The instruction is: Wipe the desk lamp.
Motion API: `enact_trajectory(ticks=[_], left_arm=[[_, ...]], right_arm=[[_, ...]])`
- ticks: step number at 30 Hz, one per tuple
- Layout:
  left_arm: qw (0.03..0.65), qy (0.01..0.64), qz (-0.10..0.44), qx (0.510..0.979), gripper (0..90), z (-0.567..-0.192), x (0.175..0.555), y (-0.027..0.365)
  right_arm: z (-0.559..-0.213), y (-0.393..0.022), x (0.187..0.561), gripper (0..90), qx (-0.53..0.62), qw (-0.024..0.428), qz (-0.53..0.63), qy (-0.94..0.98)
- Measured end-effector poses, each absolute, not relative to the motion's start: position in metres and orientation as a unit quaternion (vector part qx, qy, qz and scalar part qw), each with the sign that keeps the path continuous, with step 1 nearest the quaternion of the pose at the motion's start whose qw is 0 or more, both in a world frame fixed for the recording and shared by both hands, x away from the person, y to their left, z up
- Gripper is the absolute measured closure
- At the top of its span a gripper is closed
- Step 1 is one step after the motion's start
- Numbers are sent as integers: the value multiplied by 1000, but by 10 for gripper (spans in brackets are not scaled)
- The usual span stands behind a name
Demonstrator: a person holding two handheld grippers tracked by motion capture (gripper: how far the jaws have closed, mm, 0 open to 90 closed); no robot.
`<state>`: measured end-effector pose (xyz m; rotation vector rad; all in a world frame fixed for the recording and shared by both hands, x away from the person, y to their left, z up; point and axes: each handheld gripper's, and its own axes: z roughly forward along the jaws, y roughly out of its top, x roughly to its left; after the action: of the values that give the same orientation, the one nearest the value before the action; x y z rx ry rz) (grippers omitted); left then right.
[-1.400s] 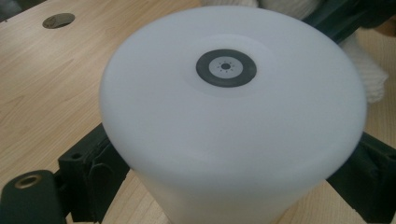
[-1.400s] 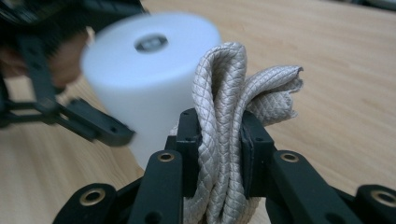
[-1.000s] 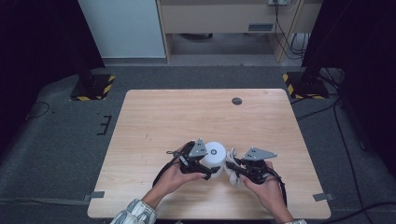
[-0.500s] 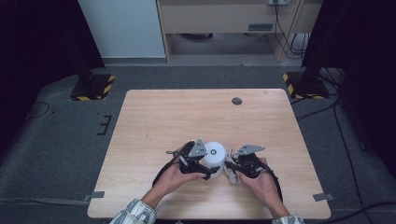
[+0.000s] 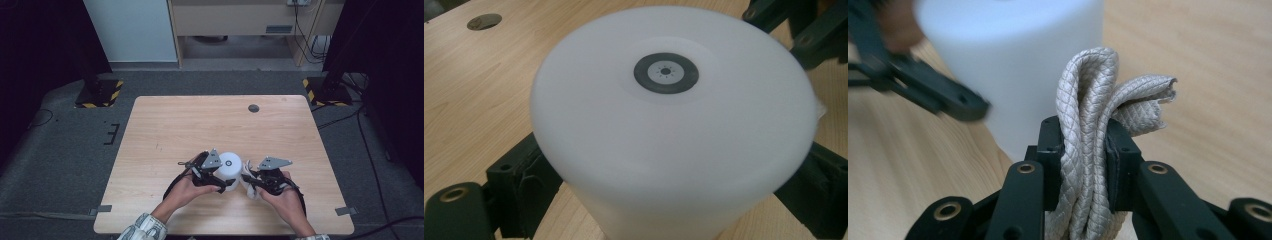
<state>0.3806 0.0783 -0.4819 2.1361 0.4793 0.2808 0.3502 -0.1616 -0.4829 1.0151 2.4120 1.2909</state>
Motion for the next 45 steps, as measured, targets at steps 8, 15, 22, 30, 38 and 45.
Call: enact_trajectory(ticks=[8,15,22,30,38,45], left_arm=[[450,193,114,864,77,-482,381,79],[451,195,114,864,76,-482,381,79],[451,194,114,864,77,-482,382,80],[454,196,113,862,77,-483,382,79],[462,200,112,856,71,-483,384,79],[496,203,112,837,50,-467,383,85]], right_arm=[[-456,-169,344,736,334,135,502,786],[-481,-161,348,735,344,117,459,811],[-485,-161,349,735,346,113,458,811],[-462,-167,336,735,326,128,509,786],[-484,-162,342,730,341,112,462,811],[-485,-164,343,714,343,115,459,811]])
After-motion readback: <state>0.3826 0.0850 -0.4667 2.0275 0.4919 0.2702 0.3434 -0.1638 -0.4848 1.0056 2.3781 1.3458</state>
